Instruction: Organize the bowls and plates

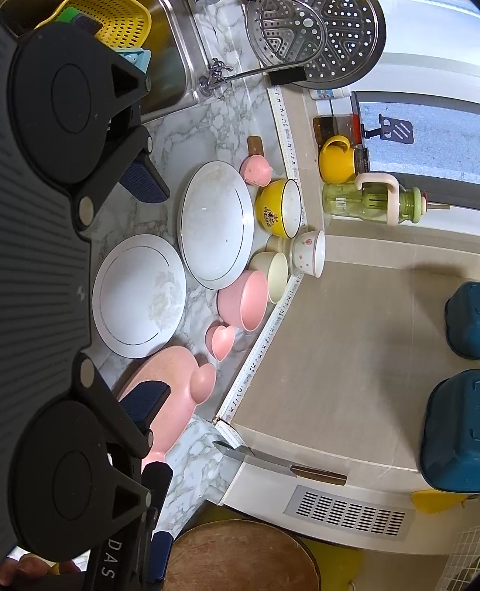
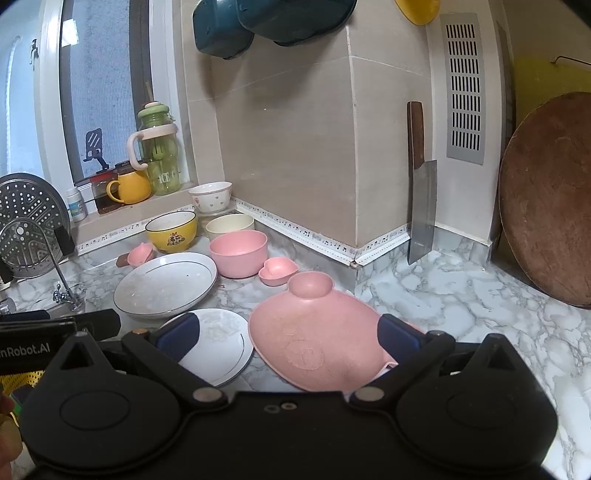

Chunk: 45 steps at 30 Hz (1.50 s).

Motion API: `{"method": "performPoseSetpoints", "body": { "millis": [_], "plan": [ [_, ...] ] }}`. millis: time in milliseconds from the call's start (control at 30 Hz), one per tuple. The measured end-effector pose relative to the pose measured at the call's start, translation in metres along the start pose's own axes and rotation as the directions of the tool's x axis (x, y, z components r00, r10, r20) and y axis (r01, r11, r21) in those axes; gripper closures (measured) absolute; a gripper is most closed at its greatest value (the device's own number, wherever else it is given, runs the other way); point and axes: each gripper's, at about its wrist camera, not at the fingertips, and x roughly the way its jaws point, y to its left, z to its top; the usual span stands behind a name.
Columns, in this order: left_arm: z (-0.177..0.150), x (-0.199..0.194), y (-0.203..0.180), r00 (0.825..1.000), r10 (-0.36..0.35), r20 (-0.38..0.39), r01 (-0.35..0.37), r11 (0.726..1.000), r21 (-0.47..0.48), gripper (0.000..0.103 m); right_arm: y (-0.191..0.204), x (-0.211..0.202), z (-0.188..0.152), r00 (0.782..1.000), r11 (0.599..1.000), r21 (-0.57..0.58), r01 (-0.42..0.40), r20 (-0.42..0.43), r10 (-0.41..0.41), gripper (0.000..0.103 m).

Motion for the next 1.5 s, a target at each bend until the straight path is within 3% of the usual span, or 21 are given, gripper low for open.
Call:
{"method": "performPoseSetpoints", "body": {
  "millis": [767,1500],
  "plan": [
    [-0.003,0.001,-0.004,0.999,-0.051,-0.003,0.051,0.998,0.026,0.000,0.000,-0.008,-0.003,0.998,0.998,0.027,0.056,0.000,-0.056,0.000],
    [0.008,0.019,0.012,0.995,-0.100,-0.001,0.100,0.994,0.054,0.000,0.015,0.009,0.002,0.995,0.994,0.052,0.097,-0.006,-0.097,0.000]
  ]
}}
